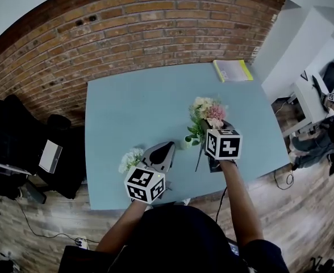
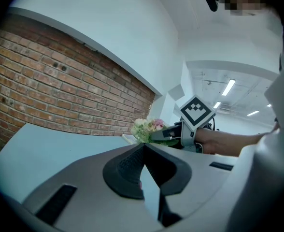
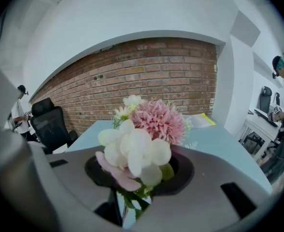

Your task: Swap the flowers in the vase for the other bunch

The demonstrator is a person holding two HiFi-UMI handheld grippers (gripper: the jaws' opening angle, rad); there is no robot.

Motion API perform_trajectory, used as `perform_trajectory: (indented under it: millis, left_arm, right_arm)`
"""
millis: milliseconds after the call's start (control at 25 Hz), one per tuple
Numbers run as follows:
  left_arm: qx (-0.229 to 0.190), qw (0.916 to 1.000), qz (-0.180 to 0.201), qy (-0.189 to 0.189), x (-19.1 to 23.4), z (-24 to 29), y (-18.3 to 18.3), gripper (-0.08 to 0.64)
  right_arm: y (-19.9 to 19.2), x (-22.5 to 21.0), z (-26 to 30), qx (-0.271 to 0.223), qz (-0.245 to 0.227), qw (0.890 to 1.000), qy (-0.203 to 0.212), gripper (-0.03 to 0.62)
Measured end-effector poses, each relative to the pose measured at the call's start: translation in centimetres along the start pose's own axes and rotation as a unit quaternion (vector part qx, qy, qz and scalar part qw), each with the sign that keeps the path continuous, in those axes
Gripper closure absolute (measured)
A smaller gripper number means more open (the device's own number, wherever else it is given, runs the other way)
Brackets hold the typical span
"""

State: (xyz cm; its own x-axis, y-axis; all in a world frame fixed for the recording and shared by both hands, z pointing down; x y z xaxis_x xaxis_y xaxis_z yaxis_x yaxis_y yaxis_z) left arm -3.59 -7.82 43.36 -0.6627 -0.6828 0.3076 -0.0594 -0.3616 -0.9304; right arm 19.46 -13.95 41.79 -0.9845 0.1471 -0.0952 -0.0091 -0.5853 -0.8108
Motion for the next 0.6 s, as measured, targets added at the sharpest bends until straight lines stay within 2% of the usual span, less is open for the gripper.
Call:
perform_trajectory:
  millis: [400, 600]
  left_arm:
    - [-0.012, 0.9999, 0.005, 0.010, 1.1, -1.1, 0.8, 0.555]
    - [-0.016, 0.9997, 0.007, 0.018, 1.7, -1.4, 1.1, 0.555]
  right_arm:
    - [5.6, 2.3, -0.9, -0.086, -0.038, 0.996, 0.006, 0.442]
    - [7.3, 3.0, -0.8, -0.112, -0.049, 0.992, 0.007, 0.442]
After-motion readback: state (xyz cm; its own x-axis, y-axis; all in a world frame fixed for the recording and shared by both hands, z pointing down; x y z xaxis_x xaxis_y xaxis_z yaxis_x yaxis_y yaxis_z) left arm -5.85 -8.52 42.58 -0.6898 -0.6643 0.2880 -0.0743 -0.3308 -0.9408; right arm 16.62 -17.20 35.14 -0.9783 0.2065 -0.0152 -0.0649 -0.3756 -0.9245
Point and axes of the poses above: the fingertips, and each gripper's own axes: z forward along the fingers, x to its left, y out of its top, the point moved 10 cm from there along -z, backward along the fingers, and after that the axes turned 1 degree about x, right-handed, at the moved point
